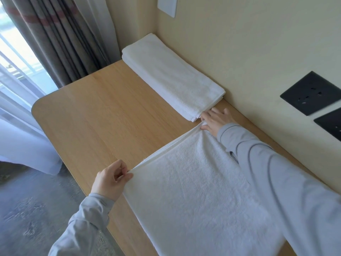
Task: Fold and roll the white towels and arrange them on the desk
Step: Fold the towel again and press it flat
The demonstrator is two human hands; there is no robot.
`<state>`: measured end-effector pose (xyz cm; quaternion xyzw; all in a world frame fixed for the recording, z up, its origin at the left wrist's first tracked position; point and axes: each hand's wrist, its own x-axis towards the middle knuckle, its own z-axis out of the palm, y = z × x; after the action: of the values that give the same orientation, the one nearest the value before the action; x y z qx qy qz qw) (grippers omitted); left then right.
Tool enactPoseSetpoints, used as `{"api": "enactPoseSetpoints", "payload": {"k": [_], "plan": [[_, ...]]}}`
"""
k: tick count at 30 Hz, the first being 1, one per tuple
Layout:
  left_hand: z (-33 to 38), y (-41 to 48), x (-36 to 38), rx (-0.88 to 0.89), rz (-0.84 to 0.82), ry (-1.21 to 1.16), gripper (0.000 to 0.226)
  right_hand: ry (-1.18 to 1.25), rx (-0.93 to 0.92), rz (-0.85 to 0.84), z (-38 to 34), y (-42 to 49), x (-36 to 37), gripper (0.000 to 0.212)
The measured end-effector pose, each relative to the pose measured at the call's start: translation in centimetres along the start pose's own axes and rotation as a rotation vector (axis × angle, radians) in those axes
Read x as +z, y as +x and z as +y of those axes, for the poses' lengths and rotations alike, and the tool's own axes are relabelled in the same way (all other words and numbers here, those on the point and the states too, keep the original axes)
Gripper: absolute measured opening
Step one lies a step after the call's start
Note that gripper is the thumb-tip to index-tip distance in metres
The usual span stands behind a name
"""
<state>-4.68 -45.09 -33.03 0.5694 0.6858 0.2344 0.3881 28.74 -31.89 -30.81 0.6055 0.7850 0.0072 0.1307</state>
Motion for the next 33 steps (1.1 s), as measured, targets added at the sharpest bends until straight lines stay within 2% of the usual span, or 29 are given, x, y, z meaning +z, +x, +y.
{"api": "enactPoseSetpoints", "payload": {"k": [3,4,6,7,8,10,12,13,14,16,18,21,23,25,26,28,30,32,33], "plan": [[1.9,-2.1,1.6,0.096,0.198,0.198,0.023,0.071,0.053,0.233,-1.6,-2.1,0.1,0.029],[2.9,-3.3,2.8,0.145,0.276,0.318,0.030,0.084,0.103,0.323,-2.7,-3.0,0.2,0.033],[4.6,-5.5,6.2,0.297,0.233,0.439,0.044,0.191,0.183,0.496,-5.5,-4.8,0.6,0.036],[5.4,-6.5,8.0,0.391,0.163,0.476,0.041,0.285,0.142,0.550,-7.1,-5.7,0.9,0.033],[6.2,-7.2,9.1,0.412,0.069,0.501,0.041,0.377,0.048,0.575,-8.6,-6.5,1.3,0.030],[6.5,-7.3,9.7,0.284,-0.081,0.538,0.061,0.476,-0.195,0.484,-10.8,-8.6,2.5,0.036],[4.9,-6.6,9.1,0.234,-0.044,0.571,0.073,0.379,-0.396,0.283,-10.1,-9.8,3.3,0.046],[4.0,-6.2,8.6,0.243,-0.017,0.577,0.074,0.309,-0.415,0.225,-8.4,-9.5,3.7,0.050],[3.3,-5.7,8.1,0.242,0.003,0.574,0.075,0.256,-0.368,0.187,-6.1,-8.9,4.1,0.053],[2.5,-5.0,7.4,0.220,0.029,0.562,0.077,0.222,-0.130,0.115,-0.9,-7.1,4.3,0.055],[2.4,-4.9,7.4,0.193,0.029,0.547,0.079,0.293,0.051,0.003,2.6,-6.3,4.9,0.055],[2.6,-4.9,7.5,0.183,0.037,0.554,0.080,0.403,0.078,-0.011,3.2,-6.0,5.5,0.053],[2.8,-5.0,7.5,0.176,0.036,0.562,0.080,0.234,0.120,-0.028,2.6,-6.1,5.3,0.053],[2.9,-5.0,7.5,0.164,0.035,0.564,0.082,0.105,0.191,0.063,0.9,-6.8,4.2,0.058],[2.9,-4.9,7.6,0.158,0.039,0.564,0.083,0.144,0.175,0.148,-0.7,-7.6,3.4,0.060],[3.0,-5.0,7.7,0.152,0.048,0.563,0.084,0.299,-0.047,0.251,-5.4,-10.7,2.7,0.061],[3.0,-5.1,7.8,0.148,0.049,0.564,0.084,0.309,-0.318,0.208,-10.3,-15.2,4.2,0.063],[2.7,-5.1,7.9,0.156,0.060,0.570,0.083,0.277,-0.430,0.102,-10.9,-18.4,5.4,0.063],[2.6,-5.1,8.0,0.158,0.064,0.579,0.082,0.262,-0.415,0.079,-9.2,-19.0,5.7,0.062]]}}
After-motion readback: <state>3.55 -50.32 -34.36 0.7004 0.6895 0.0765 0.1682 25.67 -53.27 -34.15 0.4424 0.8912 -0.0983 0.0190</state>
